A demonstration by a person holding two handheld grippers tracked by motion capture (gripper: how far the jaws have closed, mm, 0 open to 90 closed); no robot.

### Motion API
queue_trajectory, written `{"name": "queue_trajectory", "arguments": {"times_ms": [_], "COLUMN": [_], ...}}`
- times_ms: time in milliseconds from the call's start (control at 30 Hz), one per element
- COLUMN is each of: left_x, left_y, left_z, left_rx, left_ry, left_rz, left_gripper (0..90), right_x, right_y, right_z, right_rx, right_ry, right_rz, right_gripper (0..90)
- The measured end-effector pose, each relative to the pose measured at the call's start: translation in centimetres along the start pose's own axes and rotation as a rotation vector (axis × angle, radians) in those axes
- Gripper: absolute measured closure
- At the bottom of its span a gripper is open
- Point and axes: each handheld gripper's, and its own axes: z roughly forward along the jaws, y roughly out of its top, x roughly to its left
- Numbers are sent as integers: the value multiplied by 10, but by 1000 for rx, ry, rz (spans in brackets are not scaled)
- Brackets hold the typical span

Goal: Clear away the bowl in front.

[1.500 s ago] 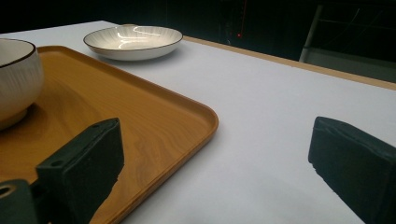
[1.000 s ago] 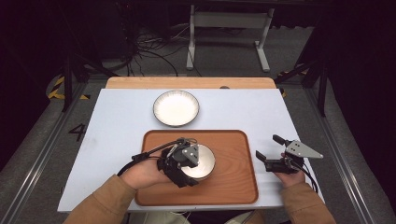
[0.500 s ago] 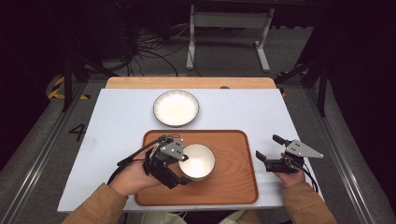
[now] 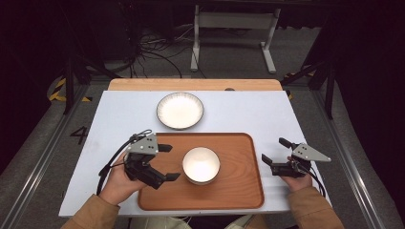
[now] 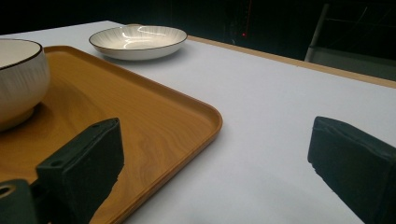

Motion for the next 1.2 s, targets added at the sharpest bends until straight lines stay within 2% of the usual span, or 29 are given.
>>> {"name": "queue_trajectory", "arguments": {"times_ms": [33,100,133,200,467,533,633,733,833,967,1067,1200], "left_x": [2,4,4,7,13,15,18,22,28,32,36,43], "left_y": [-5,-11,-11,-20,-46,-52,-65,-79,-92,-103,-111,-119], "left_z": [-4,-9,-9,-14,-30,-32,-32,-33,-35,-34,-31,-25], "left_rx": [-44,-89,-89,-129,-169,-162,-187,-212,-267,-295,-305,-289], "left_ry": [10,18,18,43,153,191,216,231,243,265,265,251], "left_rz": [-12,-30,-30,-36,-54,-64,-96,-127,-152,-166,-195,-231], "left_gripper": [102,102,102,102,84,84,82,72,65,52,50,42], "right_x": [0,0,0,0,0,0,0,-1,-1,-1,-1,-1], "right_y": [0,0,0,0,0,0,0,0,0,-1,-1,0], "right_z": [0,0,0,0,0,-1,-1,-1,-2,-2,-3,-3], "right_rx": [0,-3,-3,-3,-4,-5,-7,-13,-17,-22,-26,-30], "right_ry": [0,2,2,2,2,0,-2,-2,-1,4,9,16], "right_rz": [0,0,0,0,3,4,4,8,10,15,22,24], "right_gripper": [42,42,42,42,40,40,33,27,23,20,17,16]}}
